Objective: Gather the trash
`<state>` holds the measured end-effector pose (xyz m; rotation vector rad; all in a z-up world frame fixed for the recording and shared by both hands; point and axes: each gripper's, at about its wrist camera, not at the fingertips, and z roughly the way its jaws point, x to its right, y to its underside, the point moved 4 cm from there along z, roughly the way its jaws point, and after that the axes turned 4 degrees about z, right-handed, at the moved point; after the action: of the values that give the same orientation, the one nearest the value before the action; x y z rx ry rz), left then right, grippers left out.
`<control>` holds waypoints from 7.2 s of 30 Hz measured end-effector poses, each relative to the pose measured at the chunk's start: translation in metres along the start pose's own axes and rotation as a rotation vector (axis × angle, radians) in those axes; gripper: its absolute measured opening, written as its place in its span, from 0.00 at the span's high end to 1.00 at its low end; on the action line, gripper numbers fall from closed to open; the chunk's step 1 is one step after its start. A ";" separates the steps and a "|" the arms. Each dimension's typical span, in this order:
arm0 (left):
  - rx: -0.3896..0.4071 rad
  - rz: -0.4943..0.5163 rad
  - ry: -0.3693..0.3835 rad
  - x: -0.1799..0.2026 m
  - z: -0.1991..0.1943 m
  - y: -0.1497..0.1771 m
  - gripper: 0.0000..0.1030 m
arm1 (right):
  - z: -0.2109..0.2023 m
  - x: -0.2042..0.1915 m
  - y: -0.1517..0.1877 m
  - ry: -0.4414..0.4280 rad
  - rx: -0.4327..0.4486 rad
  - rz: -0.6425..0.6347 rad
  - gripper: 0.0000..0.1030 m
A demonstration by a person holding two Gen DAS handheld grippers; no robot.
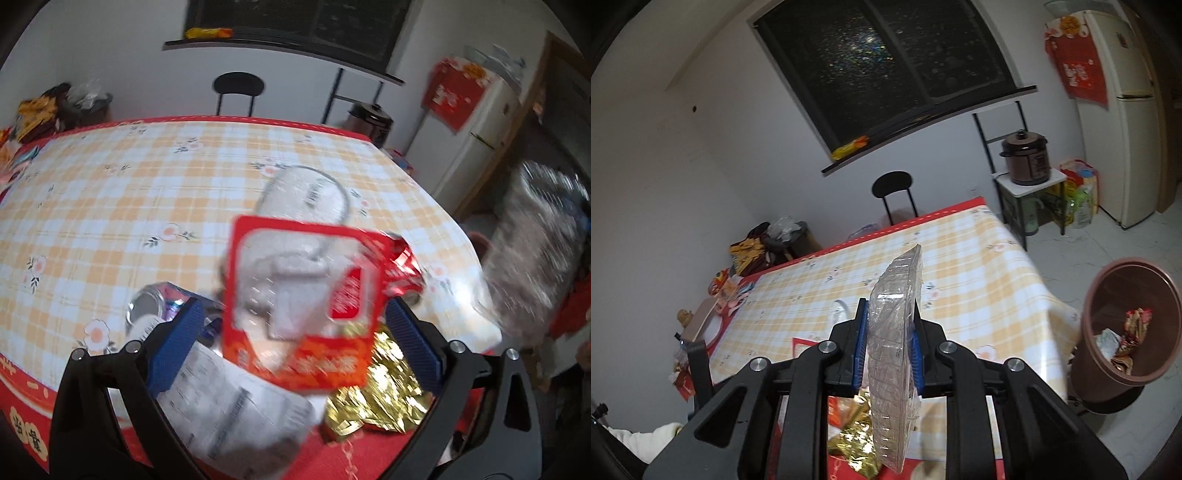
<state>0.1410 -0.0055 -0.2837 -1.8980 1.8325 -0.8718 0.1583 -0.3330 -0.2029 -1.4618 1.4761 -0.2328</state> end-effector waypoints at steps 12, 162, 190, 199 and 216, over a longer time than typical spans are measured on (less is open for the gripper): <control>-0.037 -0.022 0.000 -0.049 0.022 -0.021 0.26 | 0.003 0.002 0.004 0.029 -0.001 0.008 0.80; 0.298 0.086 0.054 0.203 -0.106 -0.096 0.71 | 0.026 0.315 -0.069 0.344 -0.320 0.235 0.17; 0.291 0.083 0.138 0.194 -0.090 -0.106 0.71 | 0.006 0.298 -0.088 0.402 -0.350 0.272 0.05; 0.256 0.164 0.224 0.233 -0.067 -0.117 0.71 | -0.076 0.282 -0.108 0.461 -0.104 0.207 0.05; 0.076 0.342 0.434 0.401 0.046 -0.120 0.71 | -0.218 0.330 -0.085 0.585 0.117 0.188 0.05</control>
<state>0.2490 -0.3962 -0.1684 -1.3608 2.2429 -1.2758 0.1320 -0.7367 -0.2009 -1.2010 2.0144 -0.6608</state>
